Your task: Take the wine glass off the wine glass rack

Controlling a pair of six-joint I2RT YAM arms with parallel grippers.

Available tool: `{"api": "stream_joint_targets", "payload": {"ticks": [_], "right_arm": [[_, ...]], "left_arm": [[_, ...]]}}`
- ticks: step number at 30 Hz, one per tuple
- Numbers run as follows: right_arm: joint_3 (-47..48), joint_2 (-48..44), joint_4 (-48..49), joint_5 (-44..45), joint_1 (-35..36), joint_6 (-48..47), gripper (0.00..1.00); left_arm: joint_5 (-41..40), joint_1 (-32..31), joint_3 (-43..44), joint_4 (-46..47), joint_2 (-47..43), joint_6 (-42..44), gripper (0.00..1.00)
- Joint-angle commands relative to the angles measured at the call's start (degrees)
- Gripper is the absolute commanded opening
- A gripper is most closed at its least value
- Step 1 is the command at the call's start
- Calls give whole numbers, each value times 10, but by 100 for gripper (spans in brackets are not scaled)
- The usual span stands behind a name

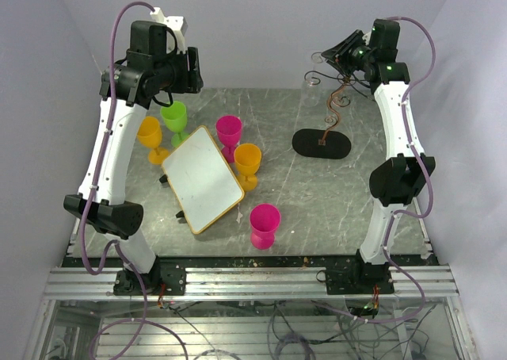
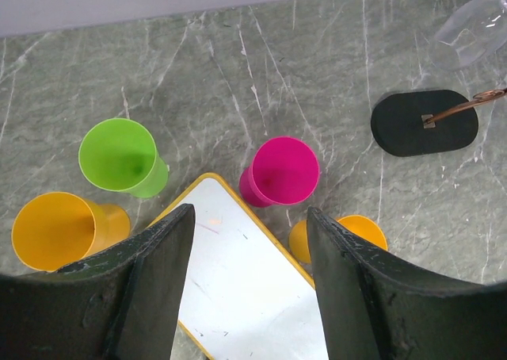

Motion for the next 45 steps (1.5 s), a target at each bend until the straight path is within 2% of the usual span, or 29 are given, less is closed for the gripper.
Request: {"api": "stream_joint_targets", "payload": {"ticks": [1,6,13,17,29,35,45], "right_arm": [[8,12,10,4,0,4,25],[5,11,13,12,0,5,22],[-7,-4,24,25,0,10,10],[-27,-16,57,13,1,36,0],[-110,-55,196,-35,0,133,0],[-119,-62,217,5,0,155,0],[-194,-124,246,67,-15,181,0]], "left_arm": [[15,-6,26,1,-12,-4,69],[14,-7,34,-1,-16,-3,70],[9,-7,37,-3,-21,-3,70],[12,-8,37,-3,-22,-5,70],[11,-23,42,1,-31,-7,71],[13,-29,35,4,-37,-6,70],[14,-31,17,17,-54,-14,70]]}}
